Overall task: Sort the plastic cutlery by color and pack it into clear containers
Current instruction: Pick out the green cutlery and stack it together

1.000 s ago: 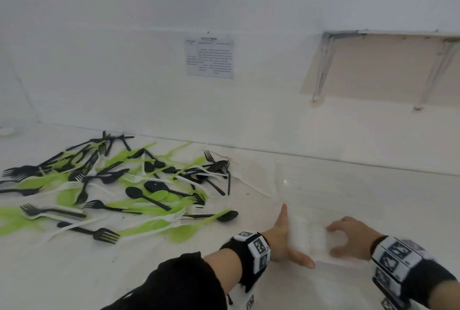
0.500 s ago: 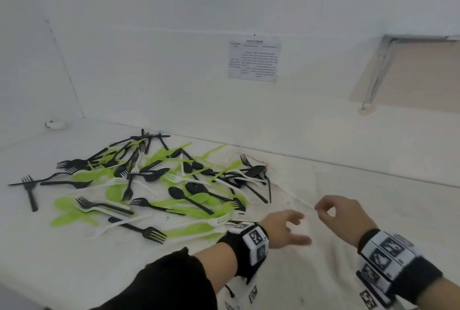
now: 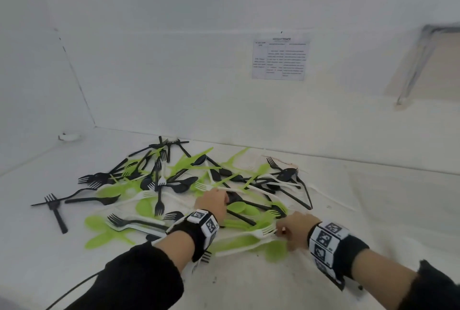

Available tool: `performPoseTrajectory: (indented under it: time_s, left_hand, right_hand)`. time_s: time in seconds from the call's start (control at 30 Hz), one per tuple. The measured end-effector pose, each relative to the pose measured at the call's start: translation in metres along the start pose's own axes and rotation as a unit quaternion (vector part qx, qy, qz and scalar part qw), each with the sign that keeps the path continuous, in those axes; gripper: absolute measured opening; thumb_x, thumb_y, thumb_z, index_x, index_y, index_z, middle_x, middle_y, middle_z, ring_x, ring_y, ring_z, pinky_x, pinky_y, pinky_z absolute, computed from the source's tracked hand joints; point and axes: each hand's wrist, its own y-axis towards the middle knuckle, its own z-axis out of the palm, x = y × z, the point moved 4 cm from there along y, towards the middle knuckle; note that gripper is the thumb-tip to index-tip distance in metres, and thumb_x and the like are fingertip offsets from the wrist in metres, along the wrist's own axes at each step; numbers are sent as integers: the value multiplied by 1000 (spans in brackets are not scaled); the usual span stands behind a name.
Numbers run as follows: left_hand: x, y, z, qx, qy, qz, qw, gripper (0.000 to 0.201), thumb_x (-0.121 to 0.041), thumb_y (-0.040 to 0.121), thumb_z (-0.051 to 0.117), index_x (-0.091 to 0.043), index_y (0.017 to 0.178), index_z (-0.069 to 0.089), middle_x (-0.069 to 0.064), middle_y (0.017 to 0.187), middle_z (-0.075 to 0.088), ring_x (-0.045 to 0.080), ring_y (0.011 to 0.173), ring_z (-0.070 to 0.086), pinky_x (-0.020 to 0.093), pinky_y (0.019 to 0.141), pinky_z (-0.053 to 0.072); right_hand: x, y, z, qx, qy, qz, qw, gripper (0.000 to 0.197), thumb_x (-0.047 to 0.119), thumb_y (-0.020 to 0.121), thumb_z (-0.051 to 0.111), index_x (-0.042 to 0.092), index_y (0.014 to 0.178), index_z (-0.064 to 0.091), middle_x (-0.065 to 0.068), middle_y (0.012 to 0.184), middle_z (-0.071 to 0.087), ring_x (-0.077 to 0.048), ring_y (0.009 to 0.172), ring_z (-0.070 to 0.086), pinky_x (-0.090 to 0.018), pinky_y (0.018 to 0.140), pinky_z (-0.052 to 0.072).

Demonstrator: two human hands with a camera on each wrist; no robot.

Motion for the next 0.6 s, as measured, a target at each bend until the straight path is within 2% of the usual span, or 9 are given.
performPoseTrajectory:
  time_s: [0.1, 0.17, 0.3, 0.37, 0.4, 0.47, 0.53, 0.6]
  left_hand:
    - [8, 5, 9, 50, 72, 5, 996, 33, -6, 93, 40, -13, 125, 47, 9, 133, 46, 28, 120, 50, 37, 97, 42]
    - [12, 9, 12, 62, 87, 19, 994, 34, -5, 93, 39, -13, 127, 43, 10, 134, 46, 29, 121, 49, 38, 98, 41]
    - [16, 14, 8, 48, 108, 61, 991, 34, -4, 93, 37, -14, 125, 43, 9, 130, 51, 28, 118, 51, 35, 94, 41]
    - [17, 14, 10, 37, 125, 81, 988, 36, -4, 92, 39, -14, 126, 42, 9, 129, 51, 28, 118, 51, 35, 94, 41]
    - [17, 13, 11, 27, 129, 90, 987, 38, -3, 91, 42, -14, 127, 41, 9, 130, 50, 27, 118, 51, 35, 93, 42]
    - [18, 11, 15, 1, 116, 94, 989, 45, -1, 89, 46, -14, 130, 36, 9, 130, 46, 27, 117, 50, 35, 91, 43]
    - [20, 11, 16, -14, 90, 76, 993, 47, 0, 89, 45, -13, 132, 33, 9, 131, 45, 27, 117, 50, 35, 91, 43]
    - [23, 11, 18, 10, 67, 66, 996, 40, -3, 92, 40, -11, 131, 35, 10, 131, 46, 28, 117, 50, 36, 93, 43]
  right_hand:
    - [-7, 4, 0, 1, 19, 21, 1000, 34, 20, 90, 54, 18, 124, 55, -7, 130, 55, -23, 119, 51, -26, 95, 41]
    - [-15, 2, -4, -7, 55, 40, 998, 38, 18, 93, 48, 18, 131, 52, -7, 131, 54, -21, 122, 49, -23, 98, 37]
    - [-33, -8, -16, -80, 124, 106, 983, 43, 18, 98, 40, 20, 141, 36, -8, 140, 45, -21, 130, 42, -23, 103, 31]
    - [-36, -13, -21, -134, 165, 149, 966, 41, 22, 98, 39, 16, 139, 37, -8, 138, 46, -21, 127, 44, -25, 102, 33]
    - [-35, -17, -22, -161, 182, 166, 956, 40, 26, 97, 42, 15, 136, 39, -8, 133, 50, -22, 122, 47, -25, 98, 35]
    - [-22, -24, -20, -185, 234, 182, 937, 40, 33, 92, 51, 14, 127, 44, -6, 113, 58, -21, 103, 53, -24, 84, 38]
    - [2, -24, -12, -153, 265, 172, 936, 35, 35, 87, 58, 16, 114, 48, 0, 95, 53, -17, 88, 49, -21, 73, 36]
    - [30, -16, 1, -99, 259, 162, 947, 18, 37, 87, 56, 19, 86, 51, 3, 85, 49, -15, 83, 48, -21, 68, 36]
